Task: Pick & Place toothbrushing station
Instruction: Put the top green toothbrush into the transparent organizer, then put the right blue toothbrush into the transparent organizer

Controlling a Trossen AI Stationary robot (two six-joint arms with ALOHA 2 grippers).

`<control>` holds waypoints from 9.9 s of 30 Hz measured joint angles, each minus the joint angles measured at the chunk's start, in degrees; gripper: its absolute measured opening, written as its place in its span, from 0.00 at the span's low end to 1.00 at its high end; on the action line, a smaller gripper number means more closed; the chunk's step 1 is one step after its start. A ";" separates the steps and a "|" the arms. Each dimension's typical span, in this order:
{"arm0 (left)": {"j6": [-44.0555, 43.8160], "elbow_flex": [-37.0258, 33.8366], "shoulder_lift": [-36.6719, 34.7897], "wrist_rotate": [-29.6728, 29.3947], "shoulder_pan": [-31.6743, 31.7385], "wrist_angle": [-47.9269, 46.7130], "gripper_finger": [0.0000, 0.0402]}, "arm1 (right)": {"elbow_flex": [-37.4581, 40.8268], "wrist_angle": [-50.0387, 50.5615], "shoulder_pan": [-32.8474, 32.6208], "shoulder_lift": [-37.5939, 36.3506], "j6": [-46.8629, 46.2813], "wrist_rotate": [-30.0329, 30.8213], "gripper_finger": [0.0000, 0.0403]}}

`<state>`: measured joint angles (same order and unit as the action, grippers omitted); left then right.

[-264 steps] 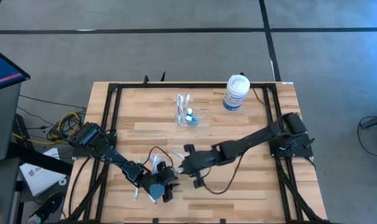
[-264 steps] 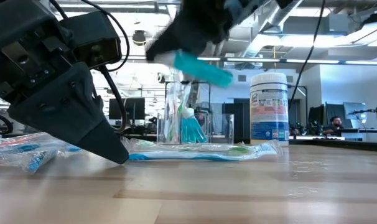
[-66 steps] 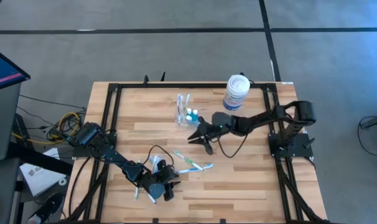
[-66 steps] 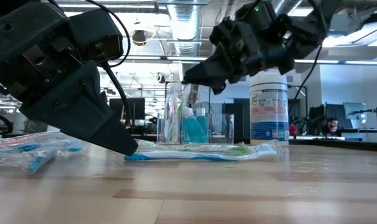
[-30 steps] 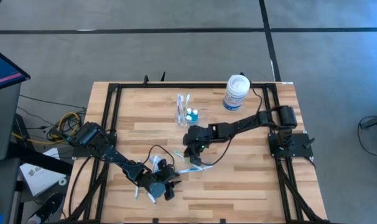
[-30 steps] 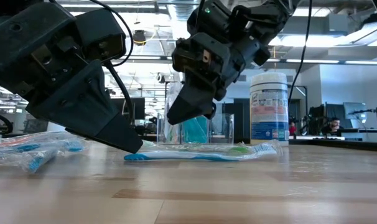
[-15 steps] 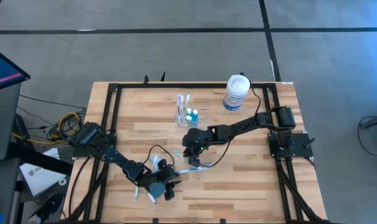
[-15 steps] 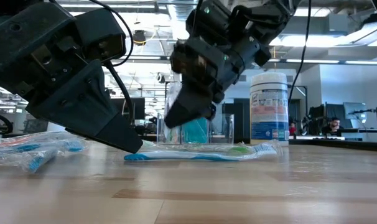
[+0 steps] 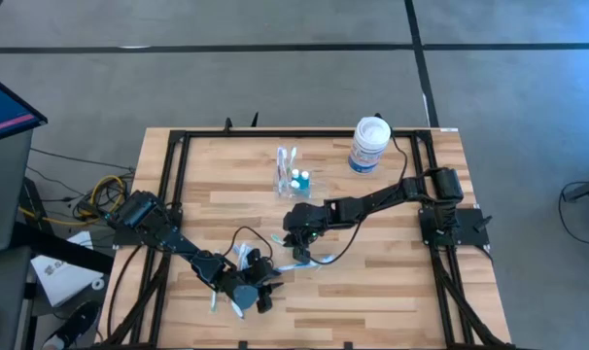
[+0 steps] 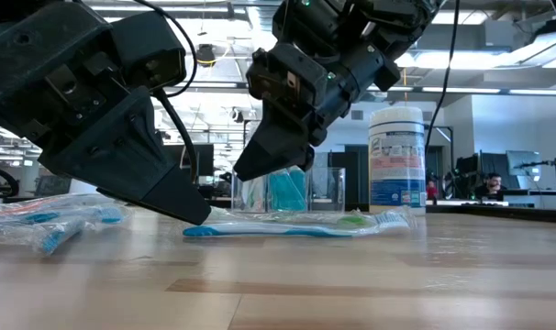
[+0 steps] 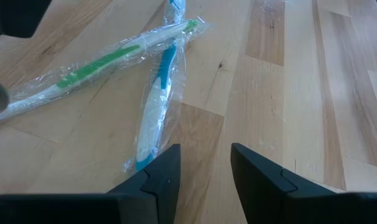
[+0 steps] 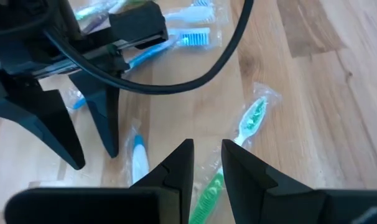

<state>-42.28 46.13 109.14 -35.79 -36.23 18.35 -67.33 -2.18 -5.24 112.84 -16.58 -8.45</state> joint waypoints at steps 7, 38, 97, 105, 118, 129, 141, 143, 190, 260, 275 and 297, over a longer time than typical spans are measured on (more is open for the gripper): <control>0.01 0.00 0.00 0.00 0.00 0.09 0.34 | 0.00 -0.01 -0.19 0.04 0.00 1.36 0.19; 0.04 0.00 0.00 0.00 0.00 0.37 0.34 | -0.93 -3.84 -0.65 5.04 -0.52 4.06 0.19; 0.28 -0.02 0.00 -0.01 0.00 0.53 0.34 | -3.20 4.31 -0.30 2.32 4.46 9.94 0.00; 0.26 -0.50 -0.02 0.00 0.00 0.52 0.34 | -3.29 5.10 0.92 -2.42 6.38 14.59 0.00; 0.07 -0.96 -0.02 -0.02 0.00 1.05 0.34 | 2.97 2.71 2.53 -14.22 8.15 20.68 0.00; 0.04 -0.94 -0.02 -0.28 0.00 1.16 0.34 | 11.39 0.45 2.78 -24.72 8.14 26.53 0.00; 0.02 -0.92 -0.02 -0.26 -0.02 1.29 0.34 | 15.28 -0.22 7.10 -31.75 9.24 29.54 0.00; 0.02 -0.92 -0.02 -0.26 0.00 1.29 0.34 | 15.28 -0.19 7.99 -32.71 9.69 29.55 0.00; 0.02 -0.92 -0.02 -0.24 0.00 1.42 0.34 | 15.30 1.60 19.11 -27.07 9.13 27.72 0.00; 5.02 9.32 7.28 7.89 8.30 10.32 0.34 | 15.28 17.01 4.99 -29.59 4.96 23.47 0.22; 3.99 10.96 9.41 9.75 9.35 9.79 0.34 | 15.28 17.14 4.99 -29.57 4.98 23.49 0.22; -0.28 11.41 11.89 8.76 9.70 7.67 0.02 | 15.28 17.19 4.99 -29.55 5.01 23.49 0.22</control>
<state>-42.57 57.54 121.03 -27.03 -26.52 26.02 -52.05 15.00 -0.25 83.29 -11.57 15.05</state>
